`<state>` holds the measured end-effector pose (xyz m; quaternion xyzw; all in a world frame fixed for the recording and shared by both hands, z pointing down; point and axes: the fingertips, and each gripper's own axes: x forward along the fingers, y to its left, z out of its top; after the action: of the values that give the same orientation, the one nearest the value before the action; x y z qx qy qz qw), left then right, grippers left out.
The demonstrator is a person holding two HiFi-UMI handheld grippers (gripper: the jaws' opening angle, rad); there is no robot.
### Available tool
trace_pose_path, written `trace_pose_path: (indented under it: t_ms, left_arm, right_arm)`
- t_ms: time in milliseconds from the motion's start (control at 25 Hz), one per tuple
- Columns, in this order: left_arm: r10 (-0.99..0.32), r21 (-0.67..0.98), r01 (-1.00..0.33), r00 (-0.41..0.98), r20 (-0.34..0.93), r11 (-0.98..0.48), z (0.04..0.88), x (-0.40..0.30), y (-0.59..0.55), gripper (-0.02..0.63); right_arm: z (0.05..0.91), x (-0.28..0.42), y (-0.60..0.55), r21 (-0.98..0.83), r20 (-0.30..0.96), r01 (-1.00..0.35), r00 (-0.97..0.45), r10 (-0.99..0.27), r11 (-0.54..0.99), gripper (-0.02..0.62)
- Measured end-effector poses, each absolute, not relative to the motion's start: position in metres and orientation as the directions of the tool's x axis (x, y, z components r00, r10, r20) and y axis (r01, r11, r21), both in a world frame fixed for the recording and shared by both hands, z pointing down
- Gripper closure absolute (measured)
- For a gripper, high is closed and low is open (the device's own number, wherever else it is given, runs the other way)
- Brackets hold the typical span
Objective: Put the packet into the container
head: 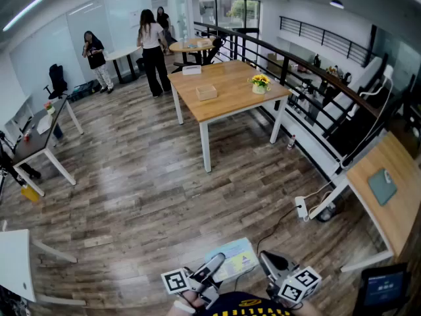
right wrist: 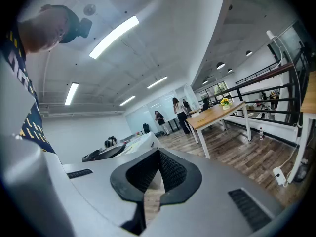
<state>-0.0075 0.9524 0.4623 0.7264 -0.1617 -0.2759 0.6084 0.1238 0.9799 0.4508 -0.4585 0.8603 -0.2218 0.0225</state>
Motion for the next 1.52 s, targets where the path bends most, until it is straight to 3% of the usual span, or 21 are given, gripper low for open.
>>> trace_pose_path:
  t_ms: [560, 1080, 1520]
  left_arm:
    - [-0.549, 0.975, 0.076, 0.816, -0.182, -0.209, 0.473, -0.080, 0.921, 0.321]
    - [-0.560, 0.979, 0.050, 0.814, -0.154, -0.197, 0.478, -0.121, 0.855, 0.321]
    - [-0.605, 0.975, -0.038, 0.789, -0.105, -0.219, 0.471, -0.103, 0.722, 0.321]
  right_arm:
    - [0.449, 0.061, 0.954, -0.399, 0.161, -0.801, -0.540, -0.826, 0.446, 0.584]
    - [0.438, 0.051, 0.901, -0.444, 0.137, -0.810, -0.484, -0.864, 0.383, 0.580]
    - [0.436, 0.040, 0.747, -0.562, 0.024, -0.646, -0.637, -0.771, 0.517, 0.459]
